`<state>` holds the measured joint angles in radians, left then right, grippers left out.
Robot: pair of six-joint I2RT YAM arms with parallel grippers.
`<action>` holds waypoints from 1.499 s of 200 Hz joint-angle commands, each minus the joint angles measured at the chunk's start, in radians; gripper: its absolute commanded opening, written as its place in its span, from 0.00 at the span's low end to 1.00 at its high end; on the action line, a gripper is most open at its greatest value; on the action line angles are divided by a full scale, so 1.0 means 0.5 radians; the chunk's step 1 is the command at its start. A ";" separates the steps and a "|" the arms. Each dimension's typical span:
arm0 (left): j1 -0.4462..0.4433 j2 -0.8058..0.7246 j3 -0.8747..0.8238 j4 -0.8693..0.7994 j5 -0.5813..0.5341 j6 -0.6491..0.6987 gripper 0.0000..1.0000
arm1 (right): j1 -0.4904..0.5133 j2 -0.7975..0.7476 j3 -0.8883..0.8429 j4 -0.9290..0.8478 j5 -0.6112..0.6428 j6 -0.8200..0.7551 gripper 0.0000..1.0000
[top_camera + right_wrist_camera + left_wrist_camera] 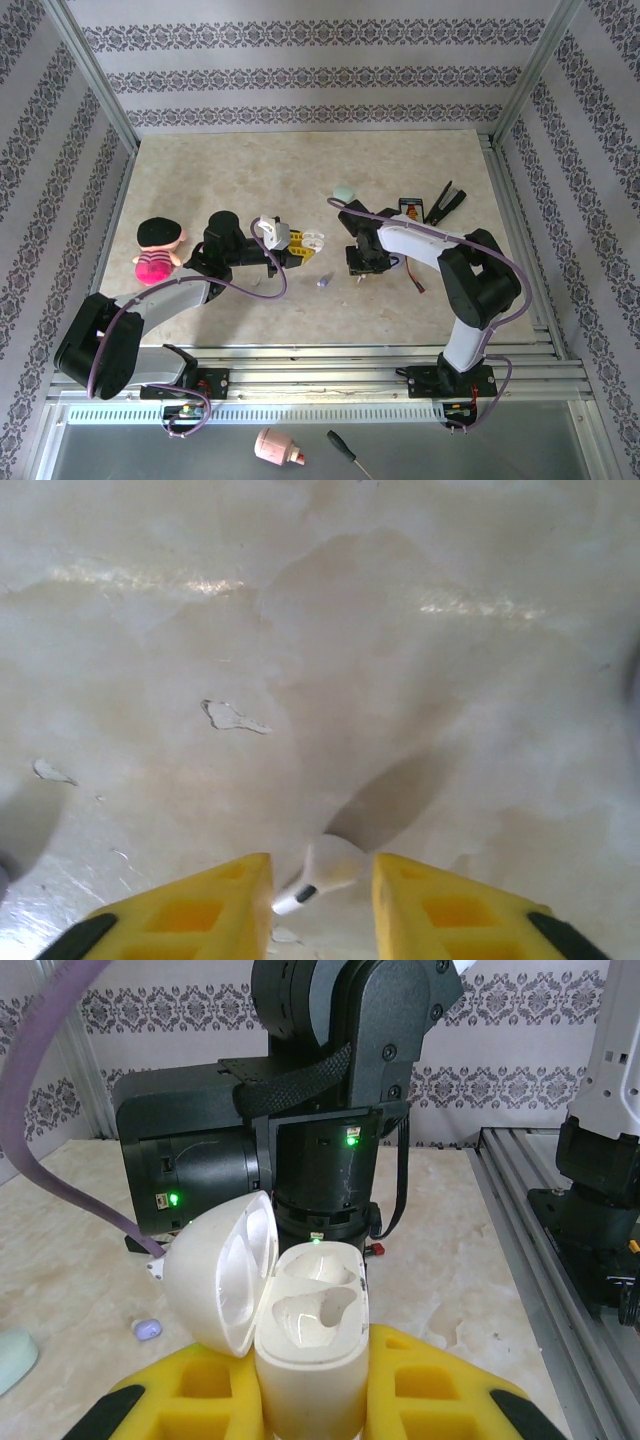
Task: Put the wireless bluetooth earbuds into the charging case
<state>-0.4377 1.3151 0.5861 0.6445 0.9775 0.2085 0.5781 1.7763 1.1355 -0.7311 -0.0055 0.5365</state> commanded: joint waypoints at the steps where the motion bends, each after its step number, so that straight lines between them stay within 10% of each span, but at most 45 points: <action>1: -0.020 0.013 -0.012 0.125 0.003 -0.027 0.00 | -0.007 0.012 0.070 -0.184 0.112 0.030 0.38; 147: -0.021 0.042 -0.001 0.159 0.009 -0.049 0.00 | 0.020 0.074 0.063 -0.186 -0.048 -0.041 0.43; 300: -0.017 -0.277 -0.138 -0.156 -0.027 0.121 0.00 | 0.227 0.630 0.761 -0.940 0.447 -0.373 0.36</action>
<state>-0.4377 1.1866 0.5293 0.5823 0.9592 0.2436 0.6777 2.0624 1.4845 -1.1355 0.1715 0.3729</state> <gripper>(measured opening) 0.197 0.364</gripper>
